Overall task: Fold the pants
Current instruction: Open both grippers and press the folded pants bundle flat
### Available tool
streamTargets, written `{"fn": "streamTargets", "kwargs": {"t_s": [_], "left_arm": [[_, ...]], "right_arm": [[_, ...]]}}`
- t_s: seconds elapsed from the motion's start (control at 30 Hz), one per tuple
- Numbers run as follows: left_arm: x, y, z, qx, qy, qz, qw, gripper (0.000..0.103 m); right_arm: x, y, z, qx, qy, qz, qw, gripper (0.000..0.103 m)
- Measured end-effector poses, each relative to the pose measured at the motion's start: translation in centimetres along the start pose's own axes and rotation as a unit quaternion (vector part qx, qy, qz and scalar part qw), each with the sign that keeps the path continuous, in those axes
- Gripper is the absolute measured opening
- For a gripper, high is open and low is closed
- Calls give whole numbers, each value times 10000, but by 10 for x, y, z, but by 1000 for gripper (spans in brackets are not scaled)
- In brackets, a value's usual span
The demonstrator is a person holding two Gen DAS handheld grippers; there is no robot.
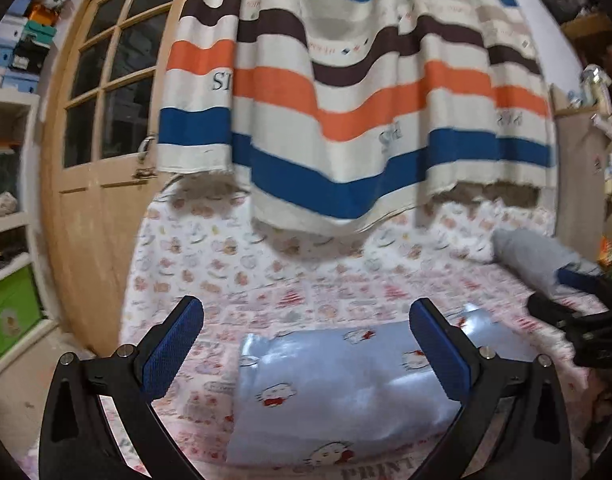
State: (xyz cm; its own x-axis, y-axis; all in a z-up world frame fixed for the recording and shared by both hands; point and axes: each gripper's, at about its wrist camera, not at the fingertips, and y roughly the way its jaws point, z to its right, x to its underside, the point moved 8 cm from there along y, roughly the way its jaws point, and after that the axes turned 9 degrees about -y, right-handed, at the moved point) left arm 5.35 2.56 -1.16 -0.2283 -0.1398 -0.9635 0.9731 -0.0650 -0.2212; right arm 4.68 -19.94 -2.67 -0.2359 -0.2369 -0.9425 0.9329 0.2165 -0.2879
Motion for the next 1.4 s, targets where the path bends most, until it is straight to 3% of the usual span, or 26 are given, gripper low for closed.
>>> {"fn": "streamTargets", "kwargs": {"t_s": [0.13, 0.33, 0.6, 0.7, 0.9, 1.1, 1.27, 1.4], "left_arm": [[5, 4, 8, 226, 115, -183, 9995, 102], [2, -3, 4, 129, 46, 20, 9999, 102], [5, 1, 16, 479, 194, -161, 9985, 102], [7, 6, 16, 442, 180, -283, 9985, 102], [9, 13, 5, 57, 52, -400, 9992, 102], [11, 13, 3, 4, 30, -415, 9991, 102], [11, 11, 1, -57, 7, -412, 9991, 102], [11, 10, 0, -126, -1, -384, 9992, 102]], "right_arm": [[0, -1, 3, 102, 43, 1, 9999, 102], [-2, -1, -1, -82, -12, 38, 10000, 102], [-2, 1, -9, -372, -100, 29, 9993, 102], [2, 12, -13, -554, -103, -279, 9980, 102], [29, 34, 9, -833, 417, -1159, 9889, 91], [63, 59, 29, -1374, 1110, -2088, 9619, 85], [73, 78, 14, -1719, 885, -2329, 9531, 83], [70, 85, 7, -1737, 737, -2336, 9539, 78]]}}
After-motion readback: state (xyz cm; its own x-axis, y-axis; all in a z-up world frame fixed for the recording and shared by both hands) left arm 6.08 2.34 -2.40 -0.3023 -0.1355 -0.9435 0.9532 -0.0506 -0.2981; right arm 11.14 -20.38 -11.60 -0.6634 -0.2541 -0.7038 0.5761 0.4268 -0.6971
